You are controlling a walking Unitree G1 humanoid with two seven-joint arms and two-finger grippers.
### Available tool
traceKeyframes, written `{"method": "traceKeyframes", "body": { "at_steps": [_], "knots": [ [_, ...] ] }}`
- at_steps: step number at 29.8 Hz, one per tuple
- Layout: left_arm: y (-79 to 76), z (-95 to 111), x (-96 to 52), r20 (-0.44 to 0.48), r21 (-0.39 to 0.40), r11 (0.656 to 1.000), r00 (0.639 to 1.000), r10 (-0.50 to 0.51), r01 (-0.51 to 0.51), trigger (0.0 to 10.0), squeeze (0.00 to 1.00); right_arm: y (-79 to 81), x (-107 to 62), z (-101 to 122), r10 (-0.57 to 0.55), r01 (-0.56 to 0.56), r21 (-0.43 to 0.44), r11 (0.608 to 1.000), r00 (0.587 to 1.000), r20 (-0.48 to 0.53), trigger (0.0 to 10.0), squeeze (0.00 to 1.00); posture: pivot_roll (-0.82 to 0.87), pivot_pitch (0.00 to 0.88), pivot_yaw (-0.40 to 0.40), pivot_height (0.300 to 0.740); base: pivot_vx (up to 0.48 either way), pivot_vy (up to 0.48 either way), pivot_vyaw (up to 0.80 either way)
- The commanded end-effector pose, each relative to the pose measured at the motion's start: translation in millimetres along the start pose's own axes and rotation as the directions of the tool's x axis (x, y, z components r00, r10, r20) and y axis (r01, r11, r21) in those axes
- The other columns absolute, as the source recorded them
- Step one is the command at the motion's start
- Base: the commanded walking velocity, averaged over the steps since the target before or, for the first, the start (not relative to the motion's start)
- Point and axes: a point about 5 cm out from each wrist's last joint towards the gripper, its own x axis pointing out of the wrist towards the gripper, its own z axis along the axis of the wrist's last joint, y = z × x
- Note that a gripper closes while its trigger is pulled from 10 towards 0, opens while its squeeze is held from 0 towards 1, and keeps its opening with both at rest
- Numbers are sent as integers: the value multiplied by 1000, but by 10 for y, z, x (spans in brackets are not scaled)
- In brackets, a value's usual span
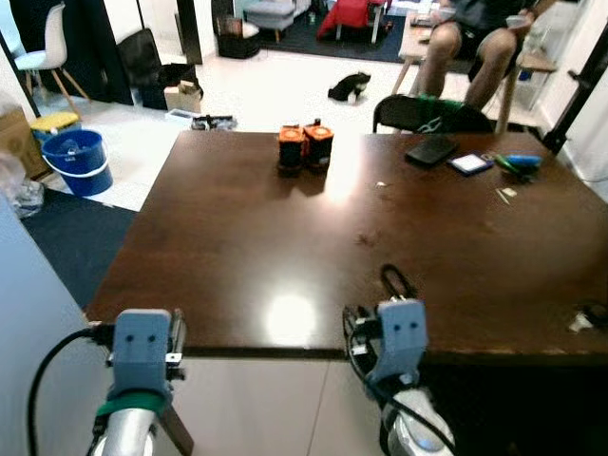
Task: Hang keys on a hook
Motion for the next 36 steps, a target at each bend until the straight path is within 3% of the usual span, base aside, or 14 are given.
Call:
{"method": "traceKeyframes", "body": {
  "at_steps": [1, 20, 36],
  "knots": [
    [-28, -31, -27, -19, -15, 1000, 1000, -9, 9, 10000, 0, -44, -31, -50, -18, 18, 5, 1000, 1000, -24, 10000, 0, -137, 120, 129, 740, 300, 0, 0],
    [-24, -17, -3, -17, -36, 999, 1000, -19, 19, 10000, 0, -47, -8, -31, -18, 19, 6, 1000, 1000, -25, 10000, 0, -135, 136, 124, 740, 0, 0, 0],
    [-30, -10, 6, -15, -38, 999, 1000, -25, 24, 10000, 0, -49, 4, -25, -20, 20, 7, 1000, 999, -25, 10000, 0, -134, 139, 125, 740, 0, -382, 0]
  ]
}}
